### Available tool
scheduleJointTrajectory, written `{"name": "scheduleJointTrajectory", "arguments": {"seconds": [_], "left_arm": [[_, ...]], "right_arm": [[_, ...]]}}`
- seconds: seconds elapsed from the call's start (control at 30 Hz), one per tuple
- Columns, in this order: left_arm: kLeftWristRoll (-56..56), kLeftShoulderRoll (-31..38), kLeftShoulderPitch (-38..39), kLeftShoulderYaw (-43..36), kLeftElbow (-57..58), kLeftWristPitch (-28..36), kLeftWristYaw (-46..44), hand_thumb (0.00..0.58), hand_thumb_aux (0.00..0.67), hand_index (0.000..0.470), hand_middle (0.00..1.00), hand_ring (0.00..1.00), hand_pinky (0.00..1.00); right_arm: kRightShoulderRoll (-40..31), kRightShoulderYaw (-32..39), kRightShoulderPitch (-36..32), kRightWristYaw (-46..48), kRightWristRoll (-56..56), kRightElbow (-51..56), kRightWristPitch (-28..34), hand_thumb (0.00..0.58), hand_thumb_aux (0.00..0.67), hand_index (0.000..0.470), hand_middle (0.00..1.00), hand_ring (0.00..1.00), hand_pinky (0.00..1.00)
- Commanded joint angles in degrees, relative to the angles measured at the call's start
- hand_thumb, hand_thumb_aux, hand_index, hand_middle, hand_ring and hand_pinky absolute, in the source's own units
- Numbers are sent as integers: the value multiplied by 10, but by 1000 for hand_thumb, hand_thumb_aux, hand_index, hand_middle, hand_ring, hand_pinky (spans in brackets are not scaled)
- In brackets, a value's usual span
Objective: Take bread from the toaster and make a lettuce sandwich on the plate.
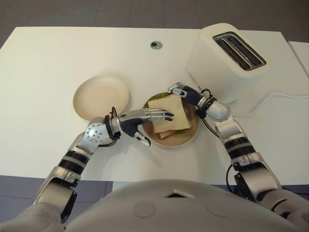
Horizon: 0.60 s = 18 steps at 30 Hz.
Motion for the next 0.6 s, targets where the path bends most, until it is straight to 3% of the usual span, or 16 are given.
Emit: {"name": "scheduleJointTrajectory", "arguments": {"seconds": [0.03, 0.2, 0.3, 0.33, 0.37, 0.4, 0.43, 0.47, 0.5, 0.6], "left_arm": [[71, 38, 34, -34, 46, 49, -22, 0, 0, 0, 0, 0, 0], [94, 46, 29, -36, 45, 58, 4, 0, 0, 0, 0, 0, 0], [100, 24, 4, 13, 26, 46, 89, 0, 0, 0, 0, 0, 0], [66, 9, -5, 31, 14, 34, 107, 0, 0, 0, 0, 0, 0], [-4, -6, -10, 35, -4, 21, 105, 0, 0, 0, 20, 20, 20], [-90, -11, -6, 24, -30, 10, 82, 156, 97, 68, 165, 165, 165], [-156, -10, 1, 10, -57, 0, 61, 470, 378, 265, 325, 325, 325], [-240, -2, 15, -9, -101, 3, 28, 580, 670, 470, 816, 816, 816], [-321, 10, 31, -30, -150, 10, -9, 580, 670, 470, 1000, 1000, 1000], [-480, 30, 62, -58, -234, 45, -104, 580, 670, 470, 1000, 1000, 1000]], "right_arm": [[23, -67, -30, -50, 48, 18, 20, 0, 0, 0, 353, 353, 353], [47, -124, -39, -83, 100, 7, 22, 0, 0, 0, 224, 224, 224], [50, -119, -17, -38, 134, -36, 24, 0, 0, 0, 180, 180, 180], [48, -109, -2, -5, 154, -59, 23, 0, 0, 0, 200, 200, 200], [44, -94, 20, 43, 184, -88, 22, 0, 0, 0, 349, 349, 349], [40, -80, 43, 91, 216, -120, 19, 0, 0, 0, 475, 475, 475], [38, -73, 62, 127, 247, -147, 23, 96, 58, 41, 600, 600, 600], [37, -70, 79, 161, 285, -179, 35, 498, 418, 293, 1000, 1000, 1000], [34, -71, 95, 190, 323, -210, 48, 580, 670, 470, 1000, 1000, 1000], [15, -77, 140, 263, 415, -288, 85, 580, 670, 470, 1000, 1000, 1000]]}}
